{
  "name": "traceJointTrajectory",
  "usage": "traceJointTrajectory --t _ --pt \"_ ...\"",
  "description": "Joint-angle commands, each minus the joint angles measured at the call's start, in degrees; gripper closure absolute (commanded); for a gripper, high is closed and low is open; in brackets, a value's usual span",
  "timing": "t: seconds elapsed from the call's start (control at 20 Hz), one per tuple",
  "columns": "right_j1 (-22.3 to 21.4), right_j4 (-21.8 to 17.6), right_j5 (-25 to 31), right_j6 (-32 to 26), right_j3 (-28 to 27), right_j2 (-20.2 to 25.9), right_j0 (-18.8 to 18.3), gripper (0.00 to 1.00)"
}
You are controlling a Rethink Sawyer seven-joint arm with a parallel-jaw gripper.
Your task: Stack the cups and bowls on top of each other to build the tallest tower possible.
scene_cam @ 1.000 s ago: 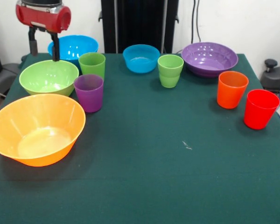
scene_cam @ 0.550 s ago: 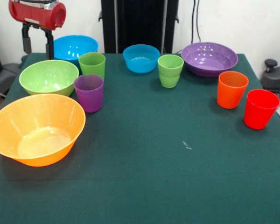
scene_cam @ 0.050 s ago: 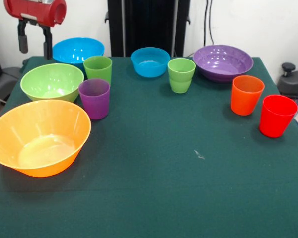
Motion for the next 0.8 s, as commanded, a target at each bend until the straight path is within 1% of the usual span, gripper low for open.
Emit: traceJointTrajectory --t 0.05,0.15,0.25,0.3,0.35,0.4,0.55,0.6,0.7,0.8 --pt "-0.79 0.19 3.57 -6.63 0.68 6.91 -0.71 0.0" --pt "-0.71 0.02 3.66 -6.7 0.58 7.22 -0.95 0.0" --pt "-0.45 0.36 4.55 -4.77 -0.12 6.29 -0.1 0.0" --pt "-0.38 0.39 4.07 -3.68 -0.36 5.81 0.3 0.0" --pt "-0.01 1.16 5.13 -1.65 -1.15 4.69 1.17 0.0" --pt "0.01 1.33 6.15 -1.3 -1.73 4.25 1.58 0.0" --pt "0.67 0.82 8.38 -3.23 -3.75 4.55 2.0 0.0" --pt "1.14 -0.07 9.07 -4.66 -4.43 4.65 2.12 0.0" --pt "2.49 -1.72 8.23 -6.31 -5.62 4.99 2.24 0.0" --pt "3.1 -1.99 7.4 -6.64 -5.75 5.26 1.98 0.0"
